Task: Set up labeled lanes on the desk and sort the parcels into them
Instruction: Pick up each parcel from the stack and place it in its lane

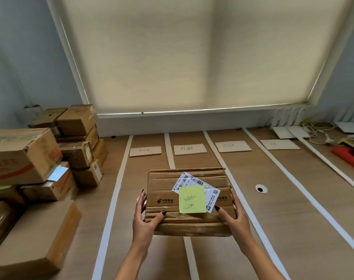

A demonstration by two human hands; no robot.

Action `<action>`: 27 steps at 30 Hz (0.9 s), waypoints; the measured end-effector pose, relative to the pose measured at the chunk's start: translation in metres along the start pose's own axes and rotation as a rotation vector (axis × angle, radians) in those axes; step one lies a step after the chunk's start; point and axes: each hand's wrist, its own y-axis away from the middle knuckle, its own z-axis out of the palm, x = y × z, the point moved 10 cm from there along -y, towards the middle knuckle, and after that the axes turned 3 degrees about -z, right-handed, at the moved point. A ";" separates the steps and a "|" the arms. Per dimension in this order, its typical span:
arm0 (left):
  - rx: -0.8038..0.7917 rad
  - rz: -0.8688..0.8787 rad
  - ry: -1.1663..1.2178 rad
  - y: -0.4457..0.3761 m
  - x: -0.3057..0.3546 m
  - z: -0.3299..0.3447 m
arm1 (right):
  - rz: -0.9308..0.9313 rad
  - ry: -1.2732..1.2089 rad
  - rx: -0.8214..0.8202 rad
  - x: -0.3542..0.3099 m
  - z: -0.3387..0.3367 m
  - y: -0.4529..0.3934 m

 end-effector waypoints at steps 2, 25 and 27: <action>0.005 -0.005 -0.003 0.009 -0.003 0.038 | -0.012 -0.013 -0.021 0.005 -0.037 -0.009; -0.148 -0.007 -0.152 0.033 -0.021 0.353 | -0.102 0.192 0.059 0.005 -0.343 -0.075; -0.168 -0.013 -0.153 0.031 -0.024 0.389 | -0.101 0.198 0.098 0.009 -0.377 -0.084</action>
